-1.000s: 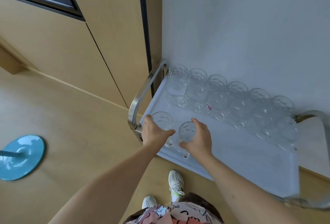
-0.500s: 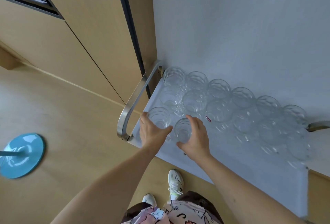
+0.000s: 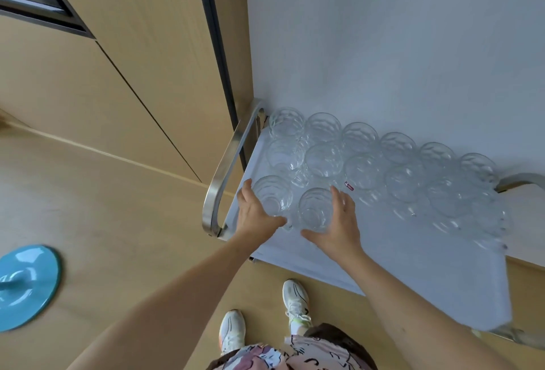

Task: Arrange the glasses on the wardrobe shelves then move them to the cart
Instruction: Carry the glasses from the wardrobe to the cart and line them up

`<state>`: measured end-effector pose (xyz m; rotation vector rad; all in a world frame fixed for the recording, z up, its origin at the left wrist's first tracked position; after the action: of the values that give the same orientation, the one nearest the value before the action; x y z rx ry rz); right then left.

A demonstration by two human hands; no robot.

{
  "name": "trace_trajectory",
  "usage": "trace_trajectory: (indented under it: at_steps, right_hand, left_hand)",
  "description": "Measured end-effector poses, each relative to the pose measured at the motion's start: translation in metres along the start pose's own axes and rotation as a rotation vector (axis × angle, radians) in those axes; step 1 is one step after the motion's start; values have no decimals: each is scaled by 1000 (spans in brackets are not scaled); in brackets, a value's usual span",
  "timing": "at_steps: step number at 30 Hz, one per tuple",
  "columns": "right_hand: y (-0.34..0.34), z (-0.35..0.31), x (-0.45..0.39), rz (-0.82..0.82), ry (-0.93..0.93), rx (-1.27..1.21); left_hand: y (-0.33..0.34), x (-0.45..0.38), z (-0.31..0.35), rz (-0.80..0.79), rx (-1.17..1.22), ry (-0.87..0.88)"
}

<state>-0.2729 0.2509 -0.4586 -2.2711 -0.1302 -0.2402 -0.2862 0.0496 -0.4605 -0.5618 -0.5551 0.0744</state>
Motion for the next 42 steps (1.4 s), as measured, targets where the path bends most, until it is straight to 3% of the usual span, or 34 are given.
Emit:
trace_trajectory:
  at_steps: [3,11,19,32,42]
  right_hand:
    - [3,-3,10,53,85,-31]
    - [-2,-4,2,138,106,-169]
    - [-6,-7,-5,112,95,-255]
    - [-7,1,-8,62,71,-182]
    - [-12,-4,-2,0,73,-87]
  left_hand:
    - [-20,-5,-2,-68,-135,81]
    - [-21,-8,-6,10,-45,171]
    - [-13,-10,-3,40,-2,156]
    - [-10,-7,0,27,-40,138]
    - [-15,-2,16,11,-254,119]
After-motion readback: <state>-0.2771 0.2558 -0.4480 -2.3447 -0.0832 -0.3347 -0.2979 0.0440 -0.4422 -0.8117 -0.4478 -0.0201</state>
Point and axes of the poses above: each hand's wrist, its own x-axis away from the middle knuckle, its own y-axis out of the palm, z = x × y, the point moved 1 cm from there along -x, towards the middle knuckle, and after that the axes turned 4 degrees about -y, right-handed, at the moved point
